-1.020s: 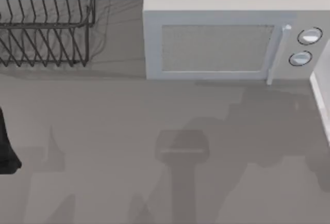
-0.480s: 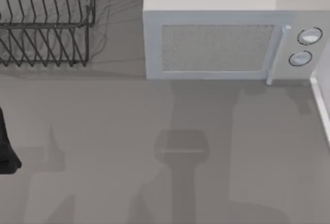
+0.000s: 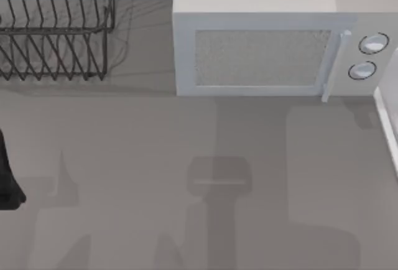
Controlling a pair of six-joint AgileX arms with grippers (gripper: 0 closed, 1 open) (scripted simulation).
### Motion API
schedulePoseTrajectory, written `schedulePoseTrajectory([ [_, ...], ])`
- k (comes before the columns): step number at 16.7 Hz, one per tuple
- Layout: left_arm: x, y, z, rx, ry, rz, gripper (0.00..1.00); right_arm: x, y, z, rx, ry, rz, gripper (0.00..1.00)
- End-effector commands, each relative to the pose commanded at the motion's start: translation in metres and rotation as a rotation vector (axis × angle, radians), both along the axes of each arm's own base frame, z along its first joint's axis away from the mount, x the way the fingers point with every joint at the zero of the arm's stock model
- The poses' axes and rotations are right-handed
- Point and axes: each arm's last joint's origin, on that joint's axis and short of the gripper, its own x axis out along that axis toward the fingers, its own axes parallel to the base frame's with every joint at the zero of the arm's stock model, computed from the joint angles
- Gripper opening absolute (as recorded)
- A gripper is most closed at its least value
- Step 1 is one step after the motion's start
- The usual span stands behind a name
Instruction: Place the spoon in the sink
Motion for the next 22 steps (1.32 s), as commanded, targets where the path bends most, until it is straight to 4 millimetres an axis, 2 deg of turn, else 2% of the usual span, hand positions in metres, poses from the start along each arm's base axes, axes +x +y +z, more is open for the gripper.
schedulePoseTrajectory([
  [4, 0.000, 0.000, 0.000, 0.000, 0.000, 0.000, 1.00, 0.001, -0.001, -0.004, -0.001, -0.007, -0.001, 0.00],
  [10, 0.000, 0.000, 0.000, 0.000, 0.000, 0.000, 1.00, 0.000, -0.001, -0.042, 0.001, 0.007, -0.001, 0.00],
  [15, 0.000, 0.000, 0.000, 0.000, 0.000, 0.000, 1.00, 0.000, -0.001, -0.045, 0.000, 0.000, 0.000, 0.00],
  [22, 0.000, 0.000, 0.000, 0.000, 0.000, 0.000, 1.00, 0.000, -0.001, -0.045, 0.000, 0.000, 0.000, 0.53],
])
